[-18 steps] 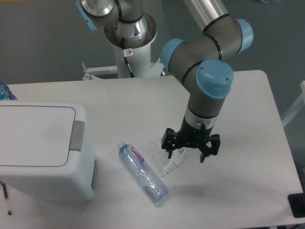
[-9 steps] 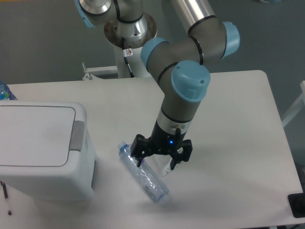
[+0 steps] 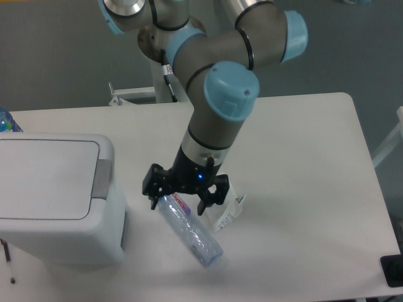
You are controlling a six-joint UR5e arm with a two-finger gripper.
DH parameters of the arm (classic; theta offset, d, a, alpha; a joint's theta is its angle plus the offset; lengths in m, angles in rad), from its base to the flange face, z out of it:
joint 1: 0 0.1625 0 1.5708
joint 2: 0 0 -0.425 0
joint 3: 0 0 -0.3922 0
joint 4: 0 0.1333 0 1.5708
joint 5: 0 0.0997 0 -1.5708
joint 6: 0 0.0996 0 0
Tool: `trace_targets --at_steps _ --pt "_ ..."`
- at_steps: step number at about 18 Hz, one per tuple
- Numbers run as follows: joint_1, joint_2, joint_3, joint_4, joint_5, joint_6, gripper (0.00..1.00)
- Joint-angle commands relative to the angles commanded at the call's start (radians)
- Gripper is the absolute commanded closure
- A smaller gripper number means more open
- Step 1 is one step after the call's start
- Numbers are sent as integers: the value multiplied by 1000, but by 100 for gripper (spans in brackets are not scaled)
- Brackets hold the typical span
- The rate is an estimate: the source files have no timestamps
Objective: Open the trash can
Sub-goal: 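Move the gripper over the bottle toward the white trash can lid, then lower the gripper onto the lid edge and push the lid open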
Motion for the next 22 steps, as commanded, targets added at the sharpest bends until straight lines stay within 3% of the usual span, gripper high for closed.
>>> trace_targets --at_steps 5,11,22 --pt "-21 14 55 -95 -5 0 0" --pt "-58 35 51 -111 -5 0 0" --pt "-64 12 60 -112 8 6 0"
